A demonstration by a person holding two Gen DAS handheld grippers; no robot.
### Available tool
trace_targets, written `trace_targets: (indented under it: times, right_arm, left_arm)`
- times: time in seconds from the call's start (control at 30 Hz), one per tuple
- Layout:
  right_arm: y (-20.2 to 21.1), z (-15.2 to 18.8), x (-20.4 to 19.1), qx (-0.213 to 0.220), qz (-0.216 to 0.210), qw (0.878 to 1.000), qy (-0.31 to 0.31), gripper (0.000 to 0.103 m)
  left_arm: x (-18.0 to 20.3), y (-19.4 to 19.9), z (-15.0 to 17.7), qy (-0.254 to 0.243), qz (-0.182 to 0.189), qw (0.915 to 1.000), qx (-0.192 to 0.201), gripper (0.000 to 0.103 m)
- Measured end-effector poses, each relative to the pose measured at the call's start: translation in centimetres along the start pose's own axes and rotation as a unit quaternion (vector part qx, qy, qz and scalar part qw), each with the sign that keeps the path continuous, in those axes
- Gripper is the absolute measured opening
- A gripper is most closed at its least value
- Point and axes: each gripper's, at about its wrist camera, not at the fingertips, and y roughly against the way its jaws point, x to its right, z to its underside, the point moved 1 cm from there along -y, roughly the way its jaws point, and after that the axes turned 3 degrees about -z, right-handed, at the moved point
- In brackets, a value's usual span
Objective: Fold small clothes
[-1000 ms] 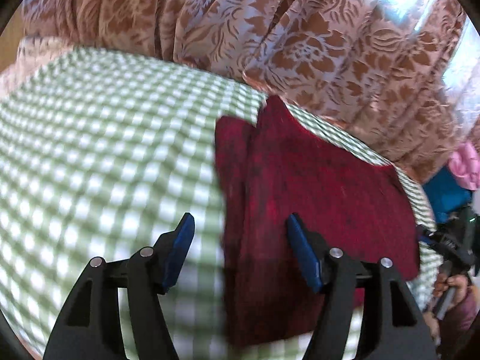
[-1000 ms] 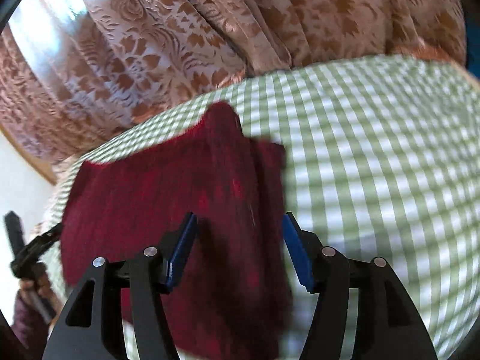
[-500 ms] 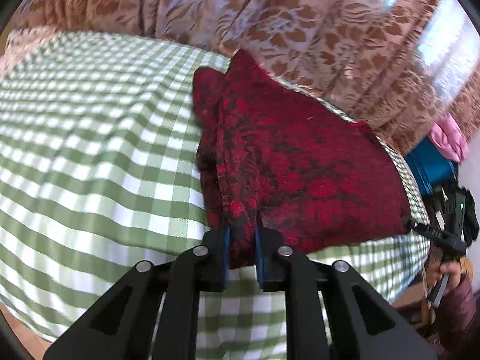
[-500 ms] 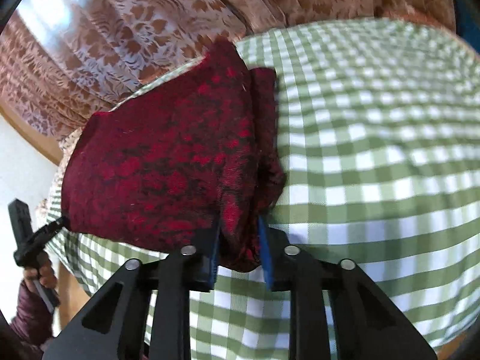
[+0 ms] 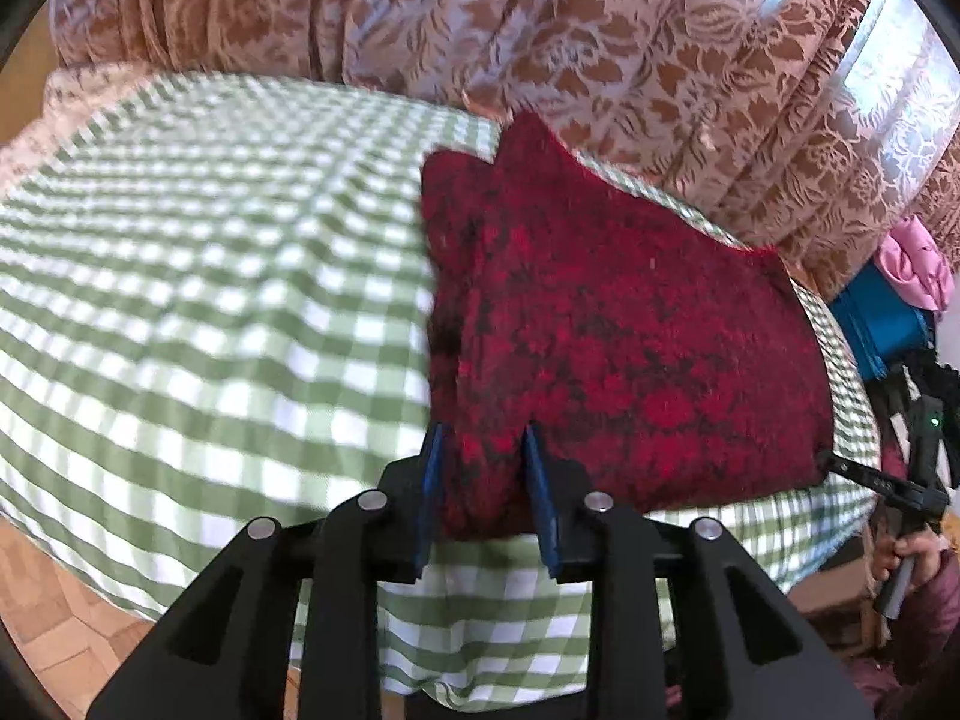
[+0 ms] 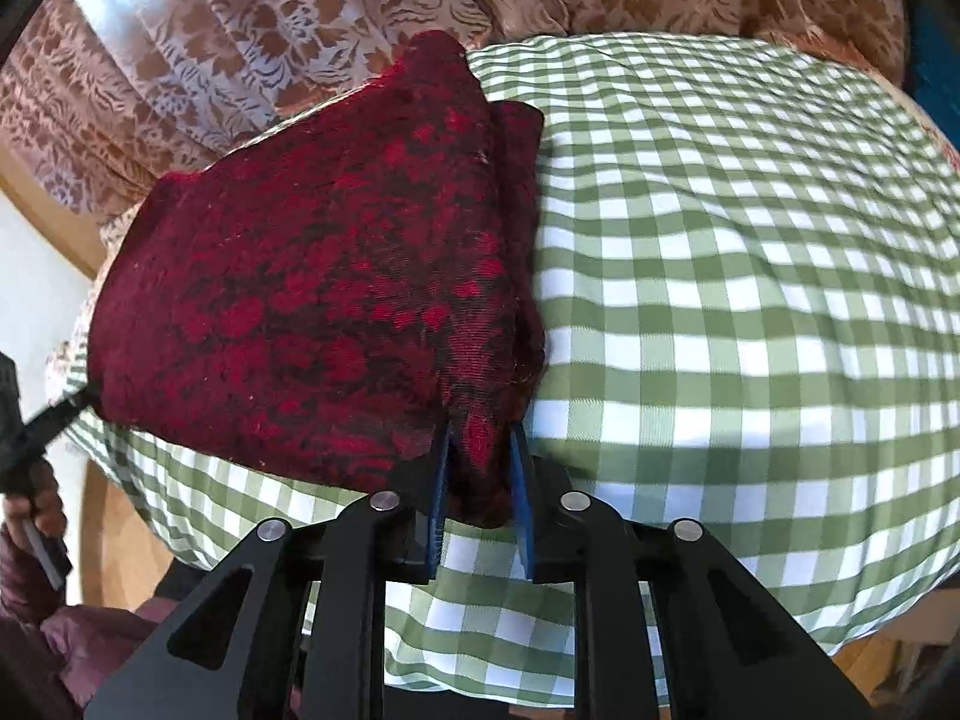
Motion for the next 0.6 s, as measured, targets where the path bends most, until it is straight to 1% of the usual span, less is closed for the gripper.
trace_targets:
  times: [0.07,0.1,0.13,0.17,0.23,0.27,0.33,0.43,0.53,0.6]
  right_arm:
    - [0.5,-0.6,-0.3,0.008,0.002,1.0,0.0,0.019]
    - [1.0,-0.9,-0.4,0.014,0.004,1.0,0.002,0.019]
    - [1.5,-1.3,-0.7,0.026,0.01,1.0,0.007,0.019]
    - [2.0,-1.5,-1.2,0.035,0.014,0.999,0.012,0.022]
    - [2.7,-2.6,-2.5,0.055,0.007,0.998,0.018,0.039]
    - [2.8,-3.1,-3.4,0.062,0.001,0.998,0.024,0.051]
    - [2.6,-3.9,-5.7,0.073,-0.012,0.996,0.047,0.053]
    - [1.5,-4.3,-9.6,0.069,-0.05,0.993,0.082,0.053]
    - [0.2,-4.1,-13.2,0.059,-0.092,0.988,0.108,0.053]
    - [-1.0,-3.4,-15.5,0.042,-0.106,0.984,0.135,0.053]
  left_arm:
    - [0.3,0.8,-0.8,-0.007,-0.018,0.9996,0.018,0.028]
    - [0.4,1.2,-1.2,-0.01,-0.029,0.9991,0.029,0.032]
    - [0.6,1.6,-1.6,-0.014,-0.039,0.9984,0.038,0.032]
    - [0.7,1.9,-1.9,-0.015,-0.046,0.9979,0.044,0.033]
    - [1.0,2.4,-2.4,-0.017,-0.056,0.997,0.052,0.043]
    - [1.2,2.5,-2.6,-0.02,-0.067,0.9959,0.057,0.043]
    - [1.4,2.6,-2.7,-0.025,-0.081,0.9945,0.063,0.043]
    - [1.6,2.6,-2.7,-0.03,-0.093,0.9929,0.068,0.043]
    - [1.7,2.6,-2.8,-0.029,-0.099,0.9924,0.068,0.043]
    - [1.7,2.4,-2.9,-0.032,-0.103,0.992,0.066,0.044]
